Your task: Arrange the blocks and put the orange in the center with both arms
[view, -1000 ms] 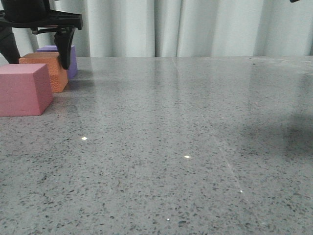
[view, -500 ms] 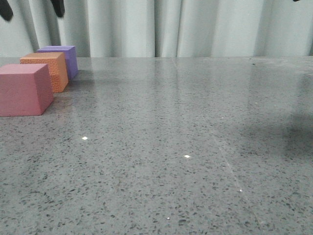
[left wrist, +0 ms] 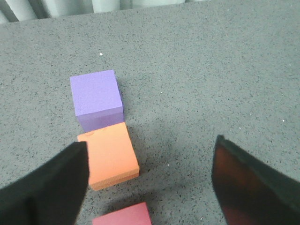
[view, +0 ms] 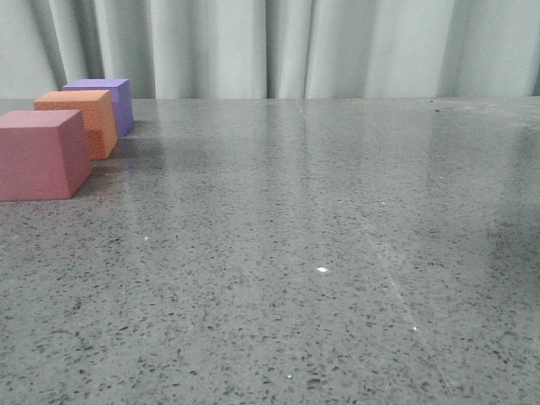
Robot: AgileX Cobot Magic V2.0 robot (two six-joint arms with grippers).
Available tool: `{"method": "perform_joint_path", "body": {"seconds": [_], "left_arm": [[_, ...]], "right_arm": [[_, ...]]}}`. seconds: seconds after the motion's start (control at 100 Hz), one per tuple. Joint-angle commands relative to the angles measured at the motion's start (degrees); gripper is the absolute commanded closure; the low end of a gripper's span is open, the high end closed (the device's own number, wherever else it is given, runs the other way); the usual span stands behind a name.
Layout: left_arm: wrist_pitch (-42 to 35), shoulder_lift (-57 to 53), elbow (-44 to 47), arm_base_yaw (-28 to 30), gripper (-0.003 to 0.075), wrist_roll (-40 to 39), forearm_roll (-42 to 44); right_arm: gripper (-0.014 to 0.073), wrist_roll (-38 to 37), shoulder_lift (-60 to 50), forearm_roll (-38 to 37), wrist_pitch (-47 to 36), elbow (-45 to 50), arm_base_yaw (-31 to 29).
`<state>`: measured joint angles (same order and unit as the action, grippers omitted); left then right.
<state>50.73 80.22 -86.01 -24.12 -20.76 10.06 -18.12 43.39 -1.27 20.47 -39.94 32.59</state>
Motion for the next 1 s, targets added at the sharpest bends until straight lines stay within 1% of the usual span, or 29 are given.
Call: {"method": "perform_joint_path", "body": {"seconds": [0.0, 0.07, 0.12, 0.19, 0.21, 0.26, 0.33, 0.37, 0.43, 0.61, 0.71, 0.86, 0.99], "left_arm": [[-6.6, -5.9, 2.8, -0.4, 0.0307, 0.2, 0.9], [-9.3, -9.5, 7.1, -0.4, 0.0379, 0.3, 0.2], [-10.8, -12.2, 10.2, -0.4, 0.043, 1.3, 0.1], [-12.6, -16.1, 14.7, -0.4, 0.0505, 2.5, 0.1], [-13.1, -17.3, 16.0, -0.4, 0.0528, 2.9, 0.1], [-14.2, -20.2, 19.0, -0.4, 0.058, 3.7, 0.2], [-16.1, -24.4, 23.2, -0.4, 0.0652, 3.7, 0.2], [-17.5, -27.0, 25.9, -0.4, 0.0685, 3.7, 0.2], [-20.1, -30.5, 29.4, -0.4, 0.074, 4.0, 0.2], [-28.1, -43.0, 40.8, -0.4, 0.0739, 4.8, 0.5], [-31.1, -49.6, 45.7, -0.4, 0.0739, 4.8, 0.5], [-31.6, -58.4, 51.2, -0.4, 0.0739, 4.8, 0.5], [-31.5, -63.9, 54.0, -0.4, 0.0739, 4.8, 0.5]], "right_arm": [[0.0076, 0.5, -2.1, -0.9, -5.5, 0.2, 0.0], [0.0167, 0.5, -3.5, -0.9, -5.6, 1.6, 0.0], [0.0256, 0.5, -4.5, -0.9, -5.5, 2.5, 0.0], [0.0412, 0.5, -5.7, -0.9, -5.4, 3.7, 0.0], [0.044, 0.5, -5.9, -0.9, -5.3, 4.0, 0.0], [0.0548, 0.5, -6.6, -0.9, -5.4, 4.9, 0.0], [0.0665, 0.5, -7.6, -0.9, -5.5, 6.1, 0.0], [0.0715, 0.5, -8.0, -0.9, -5.5, 6.8, 0.0], [0.0711, 0.5, -8.6, -0.9, -5.5, 7.6, 0.0], [0.0715, 0.5, -9.2, -1.0, -6.0, 9.8, 0.0], [0.0715, 0.5, -9.2, -1.0, -8.4, 11.0, 0.0], [0.0715, 0.5, -9.2, -2.4, -14.6, 12.3, 0.0], [0.0715, 0.5, -9.2, -2.9, -17.6, 12.3, 0.0]]}}
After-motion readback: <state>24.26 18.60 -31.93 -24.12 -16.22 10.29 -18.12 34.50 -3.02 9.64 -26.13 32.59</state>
